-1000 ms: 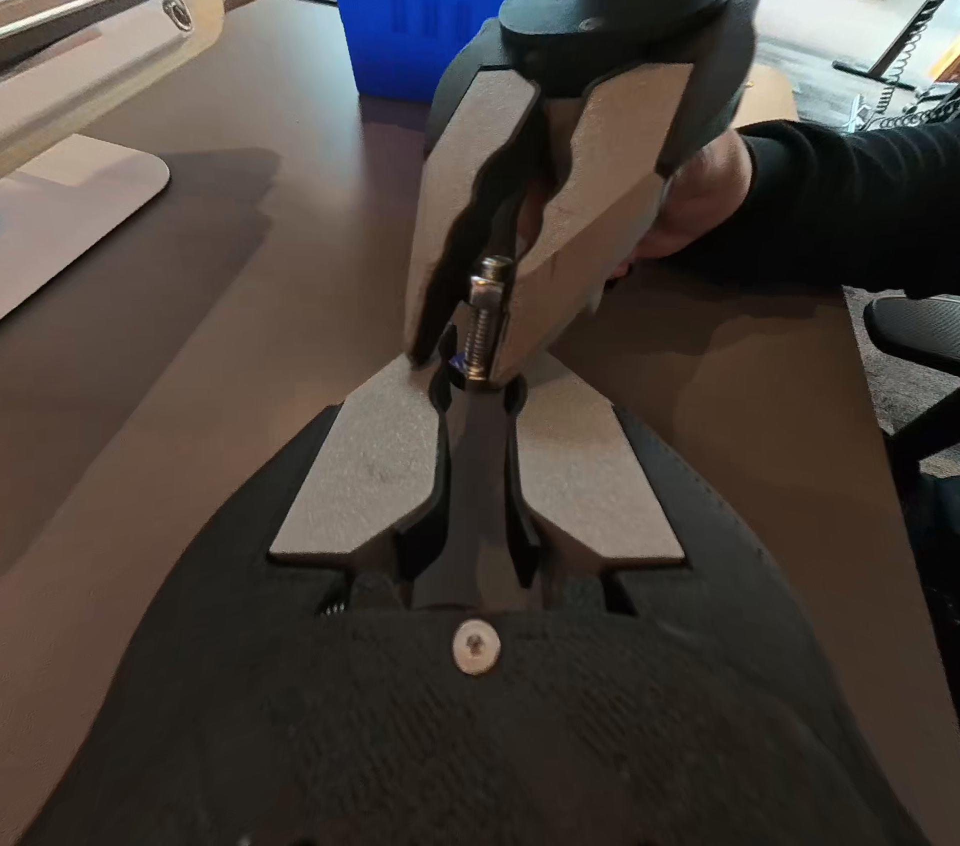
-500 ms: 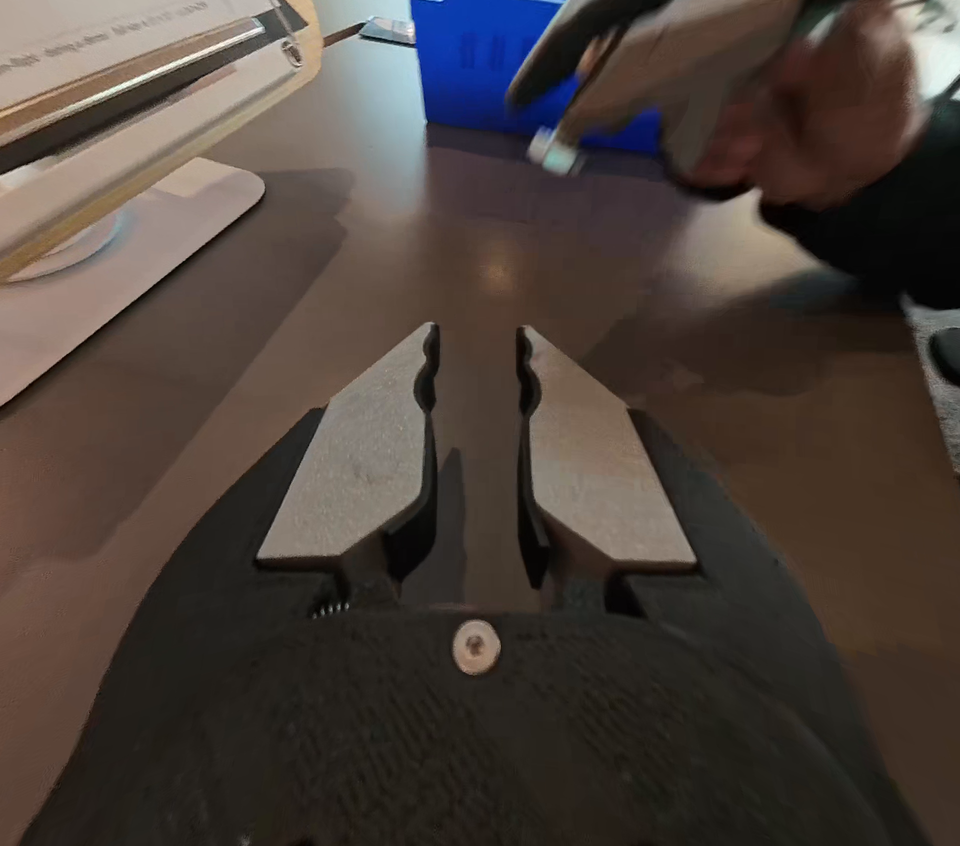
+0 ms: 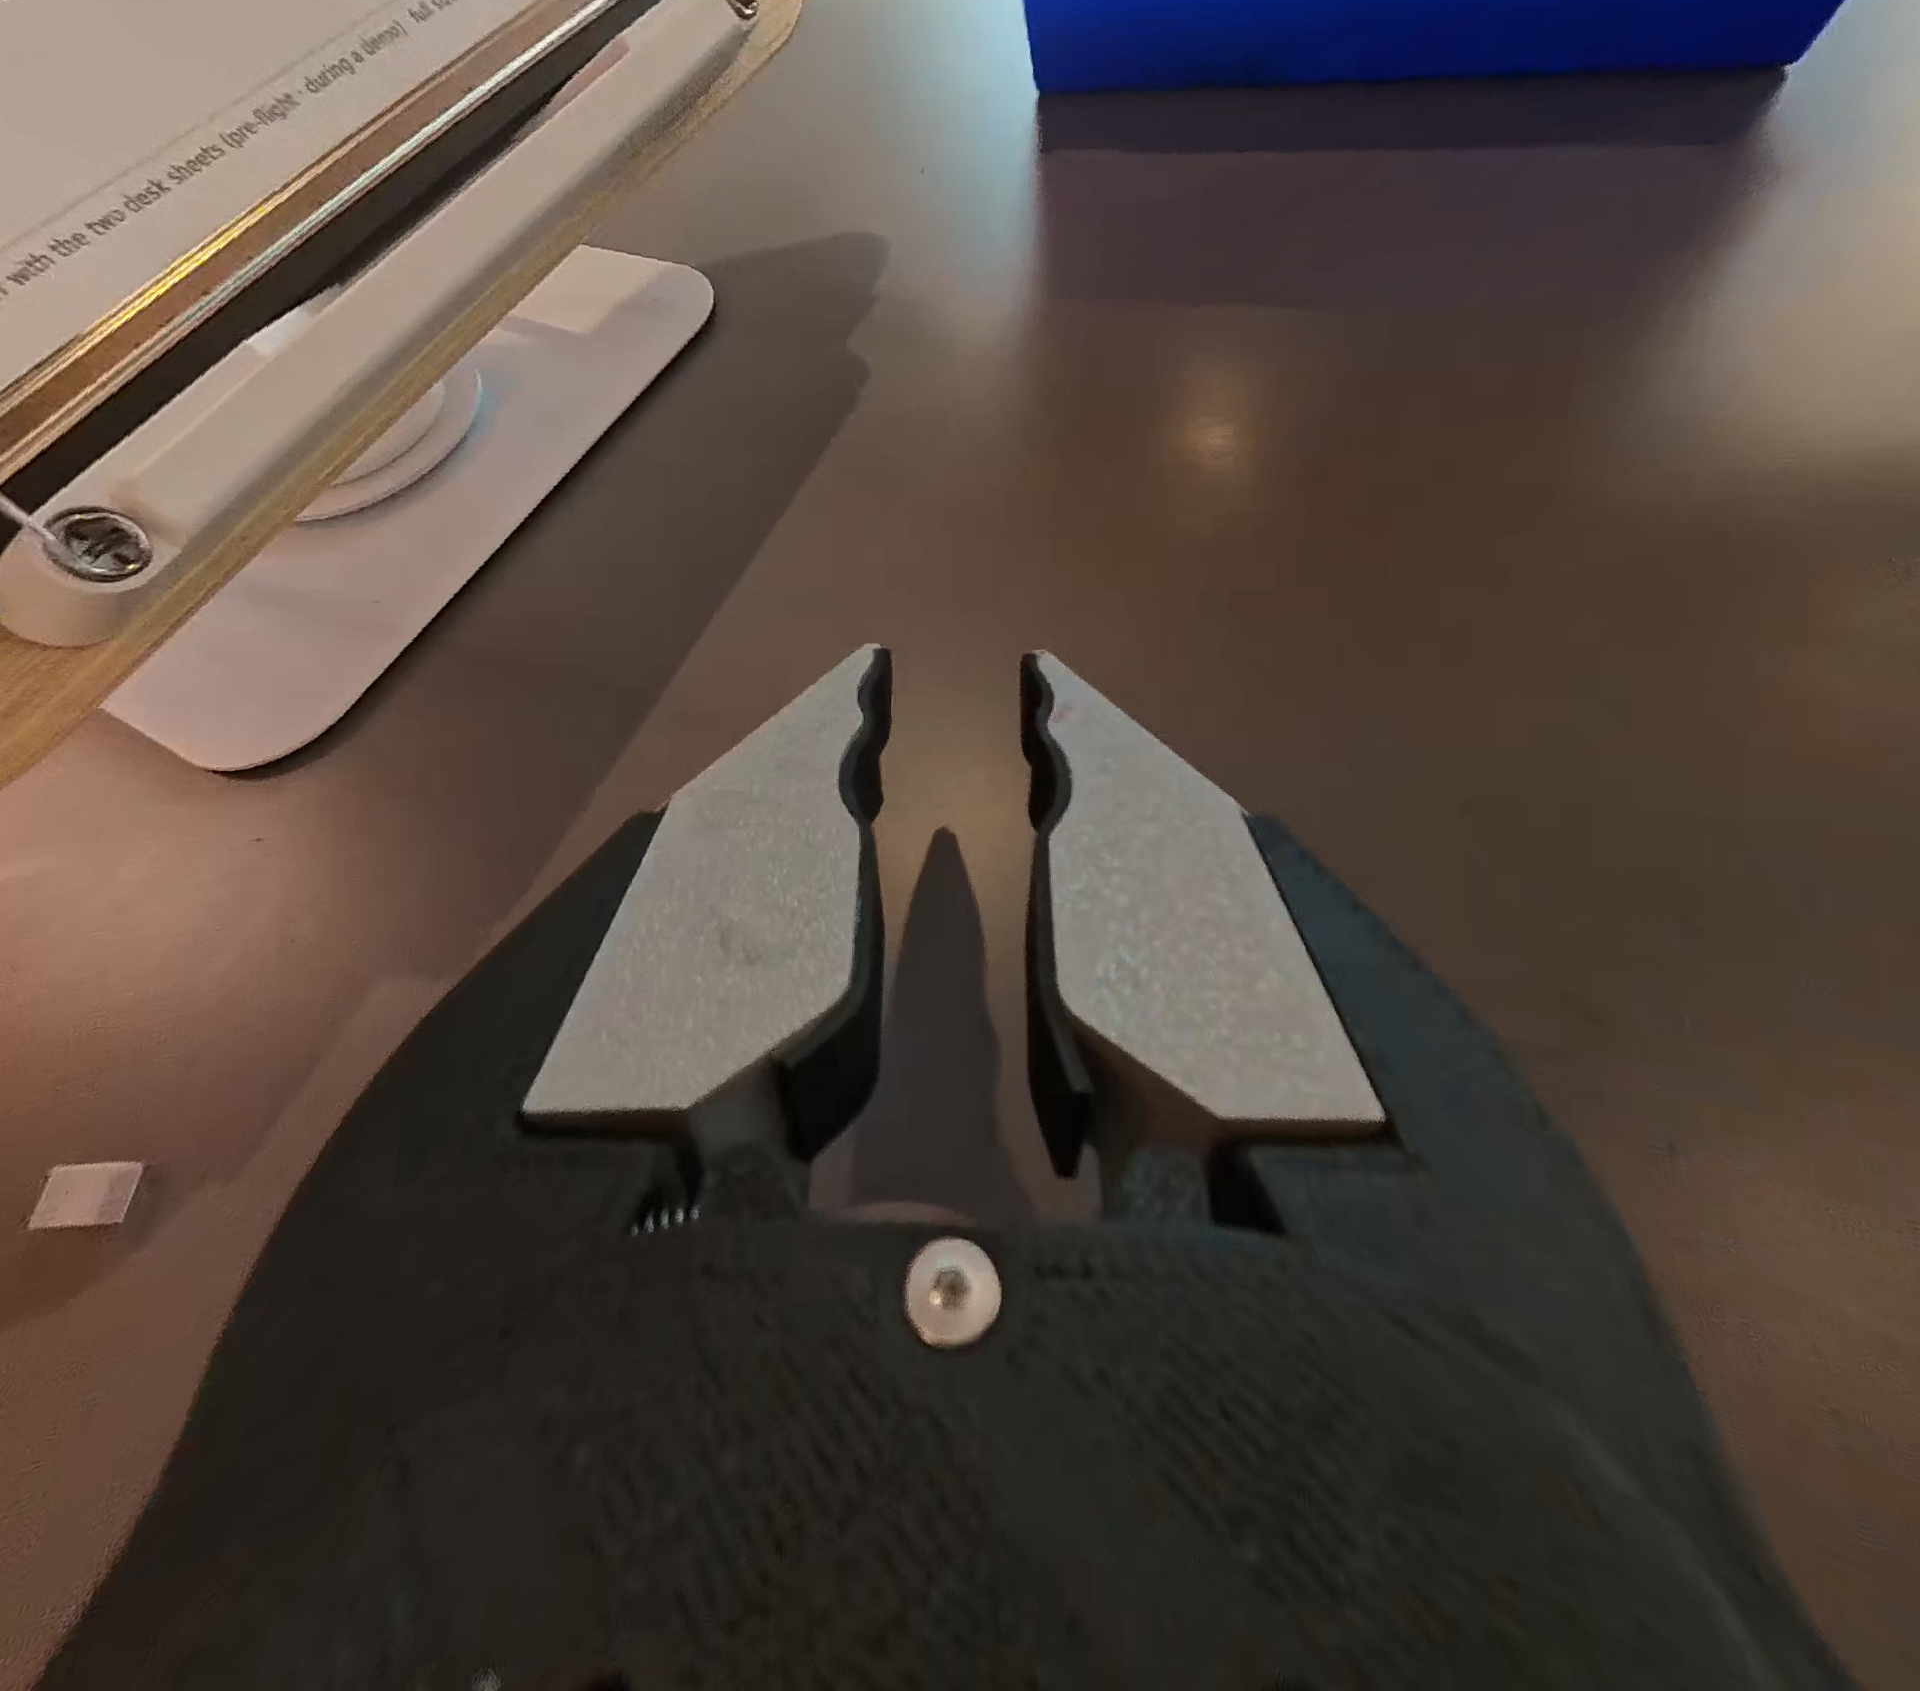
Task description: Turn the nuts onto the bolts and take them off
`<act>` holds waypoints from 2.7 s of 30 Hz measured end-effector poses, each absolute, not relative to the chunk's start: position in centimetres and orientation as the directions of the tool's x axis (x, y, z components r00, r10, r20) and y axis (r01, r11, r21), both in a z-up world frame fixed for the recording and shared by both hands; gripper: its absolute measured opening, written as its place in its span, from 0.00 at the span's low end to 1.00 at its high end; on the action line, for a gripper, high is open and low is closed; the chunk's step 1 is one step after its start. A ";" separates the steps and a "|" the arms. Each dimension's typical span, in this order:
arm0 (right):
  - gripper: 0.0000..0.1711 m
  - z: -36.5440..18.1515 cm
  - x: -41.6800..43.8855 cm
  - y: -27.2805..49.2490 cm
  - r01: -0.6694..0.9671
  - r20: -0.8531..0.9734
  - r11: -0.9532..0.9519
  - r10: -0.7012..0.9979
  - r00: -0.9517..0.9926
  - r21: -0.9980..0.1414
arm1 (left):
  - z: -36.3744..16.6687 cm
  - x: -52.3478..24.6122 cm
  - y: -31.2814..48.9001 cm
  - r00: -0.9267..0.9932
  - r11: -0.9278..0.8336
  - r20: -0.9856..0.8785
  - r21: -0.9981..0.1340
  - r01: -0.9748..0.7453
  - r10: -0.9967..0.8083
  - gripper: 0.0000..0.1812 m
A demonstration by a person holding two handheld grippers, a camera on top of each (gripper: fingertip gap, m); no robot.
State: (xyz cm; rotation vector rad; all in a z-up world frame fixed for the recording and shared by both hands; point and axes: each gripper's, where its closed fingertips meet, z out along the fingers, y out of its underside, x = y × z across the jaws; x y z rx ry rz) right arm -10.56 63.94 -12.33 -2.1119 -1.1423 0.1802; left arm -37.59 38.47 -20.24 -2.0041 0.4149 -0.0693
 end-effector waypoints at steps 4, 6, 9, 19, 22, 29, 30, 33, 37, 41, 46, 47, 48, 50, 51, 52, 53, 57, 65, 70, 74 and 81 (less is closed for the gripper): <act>0.12 -16.8 -9.3 63.6 0.711 0.141 -0.445 0.787 0.600 -0.545 | -20.1 -38.8 38.5 0.950 -0.402 -0.132 -0.883 -0.243 -0.284 0.12; 0.17 -16.4 -10.3 62.7 0.674 0.058 -0.465 0.798 0.600 -0.574 | -20.2 -39.4 38.4 0.954 -0.408 -0.138 -0.881 -0.241 -0.265 0.12; 0.21 -13.5 -11.8 61.8 0.642 0.073 -0.411 0.805 0.589 -0.648 | -20.2 -40.0 38.3 0.962 -0.415 -0.118 -0.884 -0.215 -0.248 0.12; 0.34 -8.4 -26.8 44.8 0.506 -0.023 -0.086 0.991 0.129 -0.858 | -20.1 -41.9 38.4 0.976 -0.425 -0.101 -0.888 -0.176 -0.193 0.12; 0.35 -12.3 -31.2 42.3 0.516 -0.006 -0.025 0.999 0.039 -0.856 | -20.4 -42.7 38.5 0.973 -0.436 -0.142 -0.876 -0.208 -0.180 0.12; 0.33 -19.3 -37.8 43.3 0.478 0.077 0.060 0.997 0.016 -0.876 | -20.8 -43.7 38.3 0.970 -0.458 -0.177 -0.857 -0.237 -0.169 0.12; 0.33 -19.8 -38.2 43.6 0.474 0.083 0.068 0.997 0.011 -0.878 | -20.9 -43.7 38.3 0.968 -0.461 -0.185 -0.853 -0.244 -0.170 0.13; 0.33 -19.9 -38.9 42.8 0.438 0.028 0.060 0.996 -0.079 -0.897 | -21.0 -43.5 38.3 0.960 -0.463 -0.209 -0.843 -0.273 -0.185 0.13; 0.30 -18.2 -39.3 41.5 0.330 0.012 0.064 0.987 -0.159 -0.942 | -21.3 -43.2 38.3 0.945 -0.467 -0.263 -0.823 -0.324 -0.193 0.13; 0.31 -18.2 -39.7 40.2 0.322 0.017 0.086 0.977 -0.211 -0.943 | -21.4 -43.2 38.3 0.940 -0.473 -0.288 -0.812 -0.342 -0.184 0.13; 0.32 -17.0 -39.0 38.5 0.252 -0.018 0.054 0.961 -0.274 -0.966 | -20.4 -42.9 38.2 0.966 -0.434 -0.203 -0.865 -0.254 -0.160 0.11; 0.32 -16.9 -38.7 38.2 0.247 -0.042 0.032 0.957 -0.286 -0.968 | -20.1 -42.8 38.2 0.971 -0.421 -0.182 -0.876 -0.233 -0.158 0.11; 0.32 -16.7 -38.5 38.0 0.243 -0.072 0.002 0.952 -0.298 -0.970 | -19.8 -42.6 38.2 0.975 -0.408 -0.157 -0.889 -0.209 -0.158 0.11; 0.32 -16.2 -38.0 37.4 0.224 -0.129 -0.054 0.935 -0.332 -0.973 | -19.3 -42.1 38.1 0.980 -0.381 -0.103 -0.911 -0.161 -0.168 0.11; 0.32 -16.0 -37.8 37.4 0.218 -0.149 -0.076 0.928 -0.342 -0.973 | -19.0 -41.9 38.1 0.982 -0.366 -0.075 -0.921 -0.134 -0.171 0.11; 0.32 -15.7 -37.6 37.4 0.209 -0.169 -0.099 0.922 -0.349 -0.973 | -18.8 -41.6 38.1 0.983 -0.356 -0.053 -0.928 -0.114 -0.177 0.11; 0.32 -15.6 -37.5 37.5 0.202 -0.189 -0.123 0.917 -0.352 -0.972 | -18.8 -41.6 38.1 0.983 -0.354 -0.047 -0.929 -0.109 -0.178 0.11; 0.31 -15.3 -37.3 38.5 0.199 -0.281 -0.223 0.898 -0.338 -0.954 | -18.4 -41.8 38.1 0.984 -0.336 -0.017 -0.939 -0.078 -0.179 0.11; 0.32 -16.3 -38.3 38.2 0.250 -0.246 -0.173 0.922 -0.298 -0.953 | -18.1 -41.8 38.0 0.981 -0.318 0.027 -0.948 -0.036 -0.191 0.11; 0.31 -16.2 -38.1 37.7 0.231 -0.165 -0.097 0.941 -0.296 -0.968 | -18.4 -40.3 37.8 0.971 -0.336 0.018 -0.940 -0.064 -0.237 0.11; 0.31 -16.7 -38.5 37.4 0.252 -0.103 -0.029 0.953 -0.286 -0.967 | -18.6 -39.8 38.0 0.966 -0.332 -0.063 -0.932 -0.148 -0.252 0.11; 0.40 -17.9 -38.5 39.9 0.309 0.034 0.081 0.987 -0.155 -0.948 | -17.9 -41.9 38.2 0.978 -0.287 -0.106 -0.945 -0.155 -0.181 0.14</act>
